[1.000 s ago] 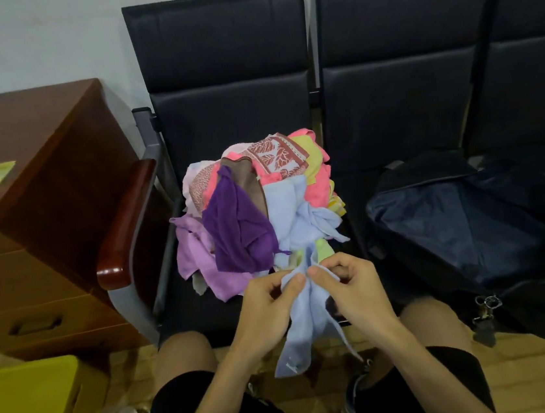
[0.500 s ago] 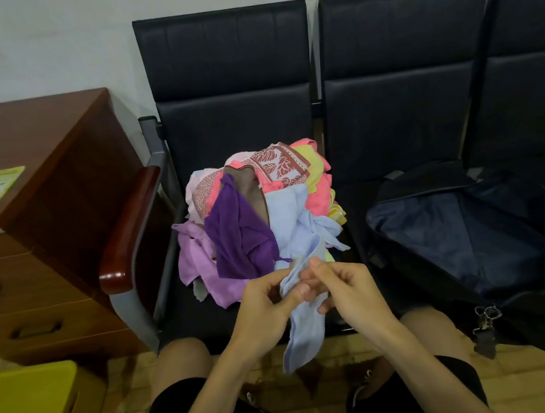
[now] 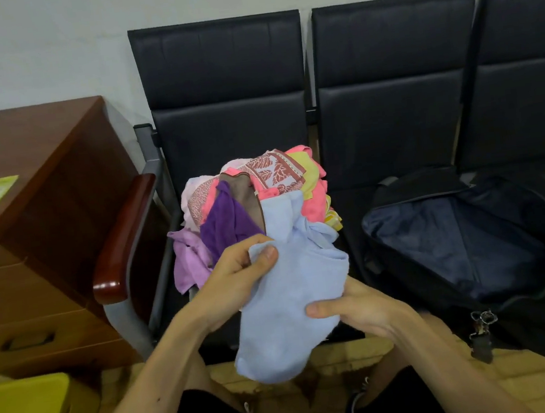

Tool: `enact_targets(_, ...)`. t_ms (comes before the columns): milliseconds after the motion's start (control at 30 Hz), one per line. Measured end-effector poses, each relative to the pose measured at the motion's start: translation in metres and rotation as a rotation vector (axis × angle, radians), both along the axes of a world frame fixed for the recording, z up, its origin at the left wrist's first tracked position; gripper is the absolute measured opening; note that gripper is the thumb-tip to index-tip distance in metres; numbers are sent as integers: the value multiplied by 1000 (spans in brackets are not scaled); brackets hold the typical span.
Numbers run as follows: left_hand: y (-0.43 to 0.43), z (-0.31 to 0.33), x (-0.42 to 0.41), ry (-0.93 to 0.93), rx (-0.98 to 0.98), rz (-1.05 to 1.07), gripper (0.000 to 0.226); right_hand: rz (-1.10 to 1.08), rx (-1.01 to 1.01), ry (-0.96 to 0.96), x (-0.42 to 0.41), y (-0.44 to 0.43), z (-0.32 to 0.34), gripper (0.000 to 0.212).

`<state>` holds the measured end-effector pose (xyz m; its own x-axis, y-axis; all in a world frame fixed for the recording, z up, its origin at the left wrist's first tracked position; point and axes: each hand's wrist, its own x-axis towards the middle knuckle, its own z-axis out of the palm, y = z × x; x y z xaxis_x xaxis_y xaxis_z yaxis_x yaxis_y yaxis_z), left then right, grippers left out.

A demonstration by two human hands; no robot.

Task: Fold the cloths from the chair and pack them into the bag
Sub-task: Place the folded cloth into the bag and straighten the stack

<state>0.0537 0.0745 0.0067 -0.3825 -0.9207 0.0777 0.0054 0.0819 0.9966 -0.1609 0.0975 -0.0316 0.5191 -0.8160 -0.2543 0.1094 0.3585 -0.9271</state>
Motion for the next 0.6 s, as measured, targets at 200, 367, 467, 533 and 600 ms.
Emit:
enact_targets(200, -18, -1, 5, -14, 156, 315, 25, -104, 67, -10, 16, 8, 9, 47)
enact_targets(367, 0, 1, 1, 578, 694, 177, 45, -242, 73, -79, 22, 5, 29, 29)
enact_targets(467, 14, -9, 0, 773, 706, 80, 65, -260, 83, -155, 21, 2, 35, 27)
enact_targets(533, 19, -18, -2, 802, 696, -39, 86, -295, 112, -181, 20, -1, 35, 35)
enact_targets(600, 25, -27, -5, 724, 675, -148, 89, -337, 127, -193, 18, -6, 32, 41)
